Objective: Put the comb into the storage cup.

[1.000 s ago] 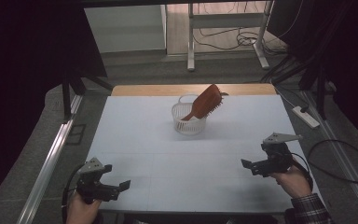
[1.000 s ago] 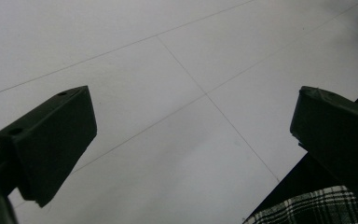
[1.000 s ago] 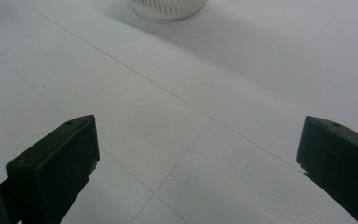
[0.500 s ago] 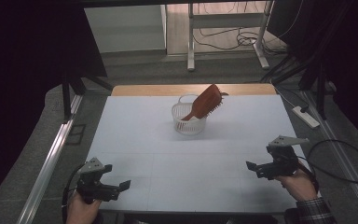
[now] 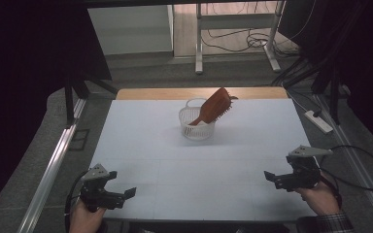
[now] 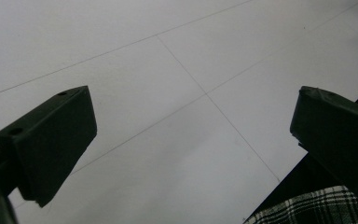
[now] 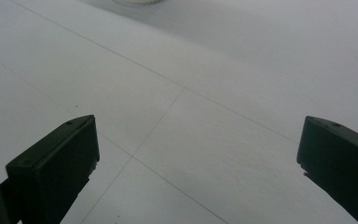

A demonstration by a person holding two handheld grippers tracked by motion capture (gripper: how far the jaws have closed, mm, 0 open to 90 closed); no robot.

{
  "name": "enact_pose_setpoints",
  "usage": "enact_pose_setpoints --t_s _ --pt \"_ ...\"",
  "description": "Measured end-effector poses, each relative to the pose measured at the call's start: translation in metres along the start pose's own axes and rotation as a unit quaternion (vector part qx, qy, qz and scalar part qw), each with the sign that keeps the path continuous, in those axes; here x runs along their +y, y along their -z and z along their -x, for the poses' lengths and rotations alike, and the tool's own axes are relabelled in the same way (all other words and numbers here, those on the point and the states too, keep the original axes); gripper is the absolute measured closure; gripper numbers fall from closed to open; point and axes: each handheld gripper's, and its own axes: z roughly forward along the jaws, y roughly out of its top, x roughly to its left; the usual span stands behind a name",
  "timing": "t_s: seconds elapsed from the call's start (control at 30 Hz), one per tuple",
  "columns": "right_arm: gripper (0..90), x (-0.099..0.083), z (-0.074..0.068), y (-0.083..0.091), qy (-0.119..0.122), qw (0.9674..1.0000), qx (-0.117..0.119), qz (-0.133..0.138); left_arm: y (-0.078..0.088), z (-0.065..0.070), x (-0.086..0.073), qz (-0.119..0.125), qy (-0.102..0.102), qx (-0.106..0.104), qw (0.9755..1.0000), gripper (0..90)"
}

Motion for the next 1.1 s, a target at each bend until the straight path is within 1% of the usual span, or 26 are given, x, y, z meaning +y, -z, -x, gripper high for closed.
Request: enact_pose_setpoints --t_s 0.43,0.77,1.1 --pt "0.0 -0.012 0.001 0.009 -0.008 0.9998 -0.019 -0.002 0.0 0.0 0.0 0.0 0.0 0.0 1.0 0.3" --pt "0.0 -0.02 0.001 0.016 -0.009 0.9994 -0.032 -0.005 0.0 0.0 0.001 0.0 0.0 -0.001 1.0 0.3" --pt "0.0 -0.027 0.003 0.023 -0.018 0.9989 -0.042 -0.005 -0.001 0.0 0.001 0.0 -0.002 -0.001 1.0 0.3"
